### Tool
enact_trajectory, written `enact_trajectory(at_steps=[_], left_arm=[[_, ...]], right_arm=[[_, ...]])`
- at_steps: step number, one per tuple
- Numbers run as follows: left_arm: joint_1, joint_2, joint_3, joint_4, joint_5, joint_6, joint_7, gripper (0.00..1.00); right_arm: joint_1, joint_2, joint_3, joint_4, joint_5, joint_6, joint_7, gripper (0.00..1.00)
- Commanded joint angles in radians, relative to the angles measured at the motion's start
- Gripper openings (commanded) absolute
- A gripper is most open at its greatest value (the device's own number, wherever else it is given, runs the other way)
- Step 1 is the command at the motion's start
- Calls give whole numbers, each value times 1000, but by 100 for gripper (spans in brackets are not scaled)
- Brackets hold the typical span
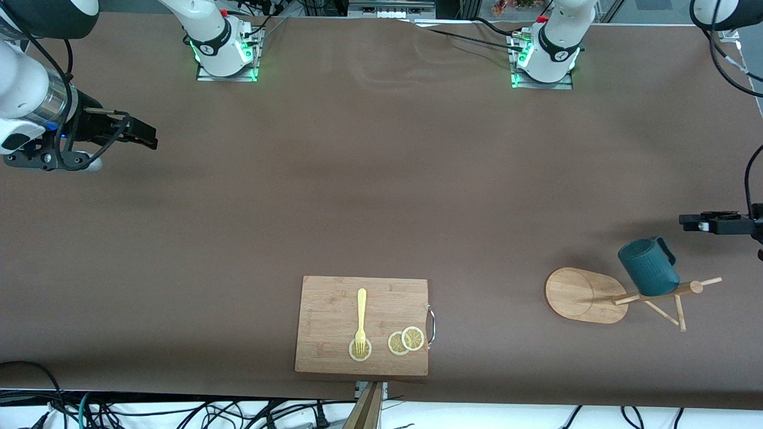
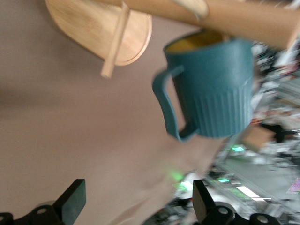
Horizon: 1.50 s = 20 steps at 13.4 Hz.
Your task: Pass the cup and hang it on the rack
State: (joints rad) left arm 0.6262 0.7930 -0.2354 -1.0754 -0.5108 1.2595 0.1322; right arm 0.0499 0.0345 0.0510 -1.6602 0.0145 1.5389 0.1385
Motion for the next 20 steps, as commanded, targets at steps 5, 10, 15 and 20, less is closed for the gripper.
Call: enact_trajectory(at_steps=[5, 10, 15, 20], left_arm=[[-426, -282, 24, -53, 556, 9, -49, 100], [-580, -452, 21, -275, 712, 186, -189, 100], [-464, -643, 4, -607, 527, 544, -79, 100], [-580, -730, 135, -656, 526, 541, 14, 100]], right_arm=[[-19, -5, 17, 8, -8, -2, -16, 100], [-19, -5, 17, 8, -8, -2, -16, 100], [-18, -5, 17, 8, -8, 0, -16, 100], [-19, -5, 17, 8, -8, 0, -17, 100]])
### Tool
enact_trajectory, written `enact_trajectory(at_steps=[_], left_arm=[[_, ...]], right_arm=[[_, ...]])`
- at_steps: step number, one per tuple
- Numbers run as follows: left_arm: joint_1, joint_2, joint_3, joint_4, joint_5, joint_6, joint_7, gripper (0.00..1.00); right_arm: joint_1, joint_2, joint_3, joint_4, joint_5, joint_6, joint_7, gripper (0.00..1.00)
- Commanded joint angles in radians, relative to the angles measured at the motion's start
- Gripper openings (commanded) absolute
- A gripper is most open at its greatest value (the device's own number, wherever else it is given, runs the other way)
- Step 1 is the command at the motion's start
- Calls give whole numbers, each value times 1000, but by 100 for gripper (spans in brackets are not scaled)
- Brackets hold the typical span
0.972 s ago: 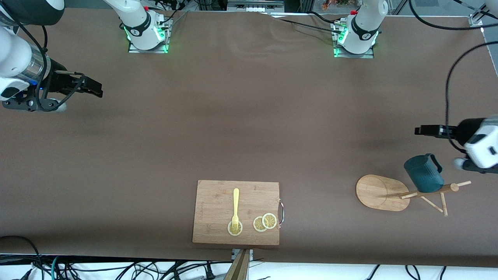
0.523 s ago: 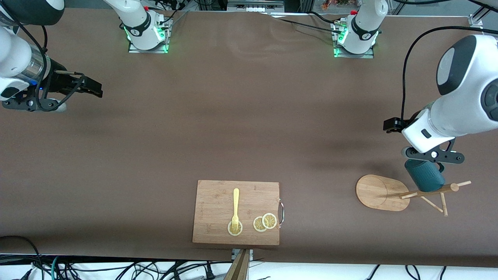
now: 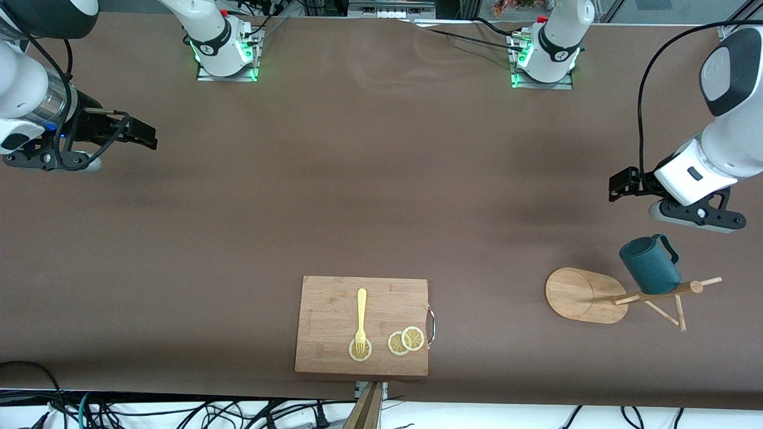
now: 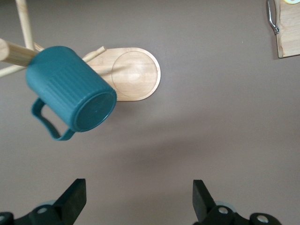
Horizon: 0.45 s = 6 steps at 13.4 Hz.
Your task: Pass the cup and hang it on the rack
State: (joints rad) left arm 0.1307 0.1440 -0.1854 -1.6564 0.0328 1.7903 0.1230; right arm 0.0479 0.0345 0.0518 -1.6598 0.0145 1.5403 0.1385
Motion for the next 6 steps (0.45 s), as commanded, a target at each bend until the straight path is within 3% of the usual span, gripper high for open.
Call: enact_trajectory(at_steps=[1, 3, 6], left_arm=[[-121, -121, 101, -123, -17, 15, -6, 100], [-202, -149, 156, -137, 4, 12, -133, 100], [-206, -150, 159, -135, 19, 8, -120, 100]], right_arm=[[-17, -5, 16, 8, -7, -2, -16, 100], [-16, -5, 16, 8, -8, -3, -16, 100], [-17, -5, 16, 6, -7, -3, -17, 100]])
